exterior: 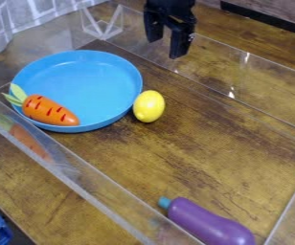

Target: Put the carrot on the blue tray

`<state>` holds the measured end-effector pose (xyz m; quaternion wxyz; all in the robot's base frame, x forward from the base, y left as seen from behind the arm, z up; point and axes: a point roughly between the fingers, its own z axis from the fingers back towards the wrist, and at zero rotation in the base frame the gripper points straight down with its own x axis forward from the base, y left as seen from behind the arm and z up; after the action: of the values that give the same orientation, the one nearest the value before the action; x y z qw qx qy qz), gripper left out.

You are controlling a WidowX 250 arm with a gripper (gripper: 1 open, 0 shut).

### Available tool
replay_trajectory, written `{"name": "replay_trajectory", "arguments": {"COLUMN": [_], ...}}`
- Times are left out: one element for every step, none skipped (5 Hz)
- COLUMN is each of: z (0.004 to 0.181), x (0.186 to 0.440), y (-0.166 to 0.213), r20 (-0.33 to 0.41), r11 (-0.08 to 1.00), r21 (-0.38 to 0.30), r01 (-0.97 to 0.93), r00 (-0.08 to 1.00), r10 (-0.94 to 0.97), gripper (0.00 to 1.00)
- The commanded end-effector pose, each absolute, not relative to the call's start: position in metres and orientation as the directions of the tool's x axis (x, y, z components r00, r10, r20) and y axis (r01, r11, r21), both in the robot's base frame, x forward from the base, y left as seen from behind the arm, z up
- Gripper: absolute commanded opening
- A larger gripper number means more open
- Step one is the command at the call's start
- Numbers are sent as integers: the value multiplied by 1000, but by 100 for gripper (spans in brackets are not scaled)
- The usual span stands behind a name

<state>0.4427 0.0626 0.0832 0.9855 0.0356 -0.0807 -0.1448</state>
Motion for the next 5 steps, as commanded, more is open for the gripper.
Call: {"name": "replay_trajectory", "arguments": {"z": [105,110,113,114,101], "x": [448,444,442,439,446], "y": [71,69,65,55,66], "r20": [207,209,217,224,227], "r11": [941,956,973,979,976], "r21": [122,115,104,92,104], "r01": [316,268,207,181,189], "r00": [919,935,950,954,951], "r10": [-335,-287,-225,-197,-208], "gripper": [0,0,0,100,100]}}
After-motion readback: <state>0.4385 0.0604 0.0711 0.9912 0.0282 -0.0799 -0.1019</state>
